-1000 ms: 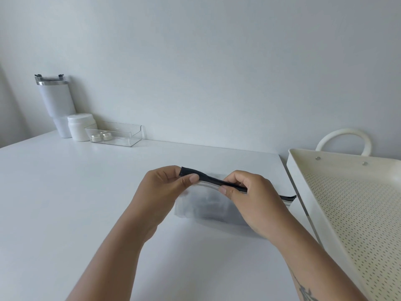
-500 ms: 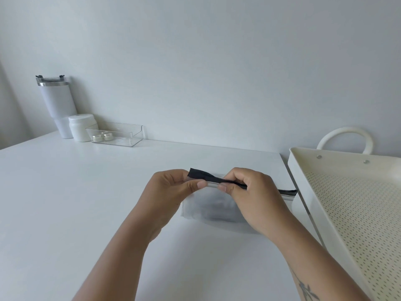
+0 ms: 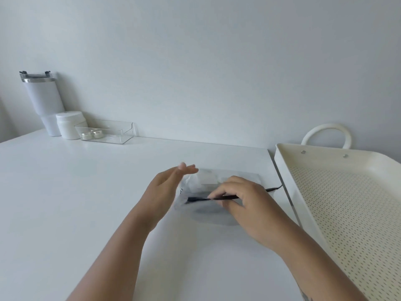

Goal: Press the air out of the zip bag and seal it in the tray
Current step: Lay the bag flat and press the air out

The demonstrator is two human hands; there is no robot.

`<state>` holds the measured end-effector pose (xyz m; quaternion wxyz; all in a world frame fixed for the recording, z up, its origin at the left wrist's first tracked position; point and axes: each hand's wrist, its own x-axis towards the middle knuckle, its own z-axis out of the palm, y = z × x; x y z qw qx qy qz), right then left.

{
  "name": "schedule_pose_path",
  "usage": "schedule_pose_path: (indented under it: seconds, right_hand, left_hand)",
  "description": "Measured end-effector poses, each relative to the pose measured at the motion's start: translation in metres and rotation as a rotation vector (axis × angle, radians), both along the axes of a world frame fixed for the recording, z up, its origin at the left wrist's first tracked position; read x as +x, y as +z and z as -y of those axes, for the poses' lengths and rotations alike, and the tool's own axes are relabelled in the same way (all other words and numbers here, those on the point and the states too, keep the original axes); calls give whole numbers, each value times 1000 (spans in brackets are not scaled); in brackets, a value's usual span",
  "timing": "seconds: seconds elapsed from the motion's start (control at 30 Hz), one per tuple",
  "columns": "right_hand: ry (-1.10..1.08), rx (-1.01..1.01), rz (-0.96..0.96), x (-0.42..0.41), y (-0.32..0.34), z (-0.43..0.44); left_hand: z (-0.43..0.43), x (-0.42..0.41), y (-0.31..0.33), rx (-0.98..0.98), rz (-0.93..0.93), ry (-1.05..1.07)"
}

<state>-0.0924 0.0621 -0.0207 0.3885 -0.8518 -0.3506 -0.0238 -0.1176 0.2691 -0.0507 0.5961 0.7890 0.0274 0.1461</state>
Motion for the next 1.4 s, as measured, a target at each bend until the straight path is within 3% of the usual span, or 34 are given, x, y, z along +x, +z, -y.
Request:
schedule_pose_path:
  seconds: [0.27, 0.43, 0.53, 0.6, 0.7, 0.8, 0.93, 1.0, 1.2, 1.33, 1.4]
  right_hand:
    - [-65, -89, 116, -12, -22, 22]
    - [-224, -308, 143, -10, -29, 37]
    - [-246, -530, 94, -9, -26, 47]
    - [-243, -612, 121, -12, -18, 48]
    - [-250, -537, 238, -19, 0, 36]
    - [-212, -440, 202, -21, 20, 11]
    - [-160, -631, -23, -15, 37, -7]
    - [-153, -613, -115, -12, 39, -6]
    - [-289, -727, -32, -2, 7, 1]
    - [-294, -506, 174, 3, -14, -19]
    - [-248, -364, 166, 12, -19, -35]
  left_hand:
    - [7, 4, -16, 634, -187, 128]
    - [10, -8, -10, 816, -182, 402]
    - [15, -3, -9, 818, -32, 452]
    - [19, 5, -11, 825, 22, 368]
    - [22, 14, -15, 811, -93, 249]
    - [23, 14, -17, 838, -153, 270]
    - [25, -4, -8, 923, -199, 377]
    - [24, -14, -3, 977, -245, 414]
    - [22, -32, 3, 964, -362, 414]
    - [20, -18, 8, 830, -207, 414]
    - [17, -5, 11, 824, -183, 370]
